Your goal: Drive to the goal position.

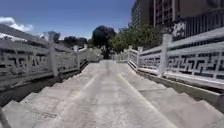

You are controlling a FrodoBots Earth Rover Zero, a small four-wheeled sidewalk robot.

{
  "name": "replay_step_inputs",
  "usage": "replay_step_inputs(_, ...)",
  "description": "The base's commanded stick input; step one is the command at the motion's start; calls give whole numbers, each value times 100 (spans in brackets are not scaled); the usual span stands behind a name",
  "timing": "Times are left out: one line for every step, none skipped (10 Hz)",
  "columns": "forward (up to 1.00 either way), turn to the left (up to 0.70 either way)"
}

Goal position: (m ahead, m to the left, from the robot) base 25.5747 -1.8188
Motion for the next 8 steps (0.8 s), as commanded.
replay_step_inputs(45,0)
replay_step_inputs(45,0)
replay_step_inputs(45,0)
replay_step_inputs(45,0)
replay_step_inputs(45,0)
replay_step_inputs(45,0)
replay_step_inputs(45,0)
replay_step_inputs(45,12)
